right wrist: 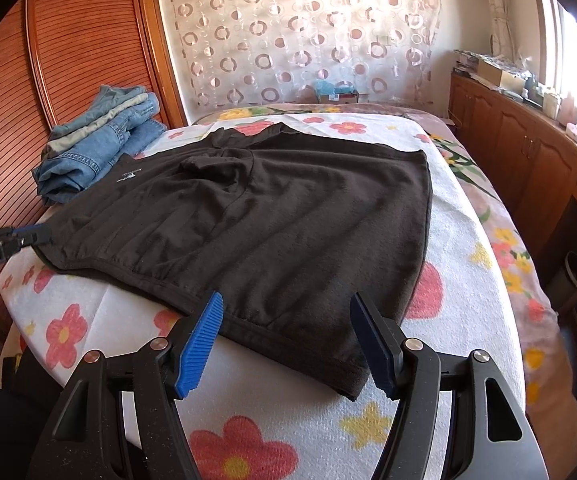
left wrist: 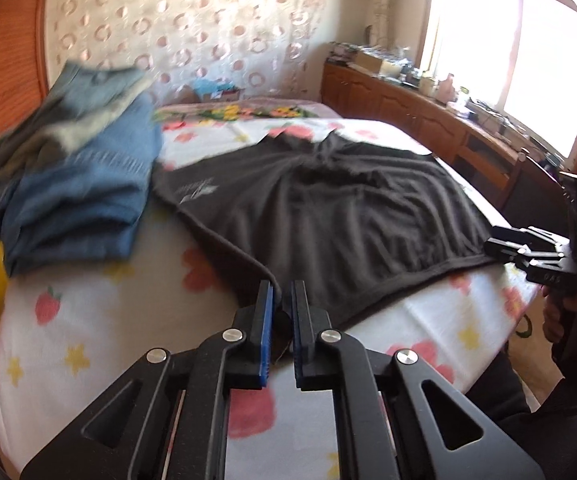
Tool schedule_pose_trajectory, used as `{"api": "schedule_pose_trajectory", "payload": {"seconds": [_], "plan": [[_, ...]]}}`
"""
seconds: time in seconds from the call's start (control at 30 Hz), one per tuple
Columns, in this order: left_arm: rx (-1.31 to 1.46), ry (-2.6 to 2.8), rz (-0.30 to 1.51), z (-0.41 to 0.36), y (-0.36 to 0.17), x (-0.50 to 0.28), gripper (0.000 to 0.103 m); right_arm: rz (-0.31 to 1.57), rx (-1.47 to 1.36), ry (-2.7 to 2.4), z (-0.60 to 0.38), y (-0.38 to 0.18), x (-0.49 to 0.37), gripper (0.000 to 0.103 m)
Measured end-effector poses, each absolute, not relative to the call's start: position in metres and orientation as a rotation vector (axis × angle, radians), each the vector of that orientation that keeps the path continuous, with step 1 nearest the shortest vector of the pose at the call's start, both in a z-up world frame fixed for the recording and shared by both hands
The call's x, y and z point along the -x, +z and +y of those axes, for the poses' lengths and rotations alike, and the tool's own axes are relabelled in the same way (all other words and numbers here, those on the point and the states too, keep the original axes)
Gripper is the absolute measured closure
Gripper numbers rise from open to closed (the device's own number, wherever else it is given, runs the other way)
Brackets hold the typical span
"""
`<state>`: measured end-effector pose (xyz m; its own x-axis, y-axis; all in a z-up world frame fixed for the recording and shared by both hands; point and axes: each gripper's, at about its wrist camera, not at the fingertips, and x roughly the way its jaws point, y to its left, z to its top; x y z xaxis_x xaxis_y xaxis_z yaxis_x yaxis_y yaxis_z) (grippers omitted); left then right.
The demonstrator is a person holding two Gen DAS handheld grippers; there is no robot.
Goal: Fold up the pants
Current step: 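Grasp the hem of the shorts leg with the left gripper, then fold the held leg over the other leg with the left gripper, release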
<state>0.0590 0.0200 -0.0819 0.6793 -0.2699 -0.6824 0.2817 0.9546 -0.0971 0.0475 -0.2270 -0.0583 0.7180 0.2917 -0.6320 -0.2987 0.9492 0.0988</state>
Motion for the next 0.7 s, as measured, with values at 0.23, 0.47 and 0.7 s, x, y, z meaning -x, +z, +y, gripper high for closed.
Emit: {"api": "schedule_pose_trajectory", "payload": {"seconds": [0.23,0.47,0.7], "plan": [[-0.07,-0.401,0.729,-0.024,-0.057,-0.077,0.095,0.684,-0.006,0.32,-0.237,-0.057,-0.042,0.035],[-0.13,-0.484,0.716,-0.081,-0.038,-0.1,0.095,0.664,-0.024,0.313,-0.247,-0.055,-0.034,0.035],[-0.163,-0.576,0.712,-0.135,-0.024,-0.116,0.095,0.651,-0.035,0.3,-0.255,-0.052,-0.029,0.035]]}}
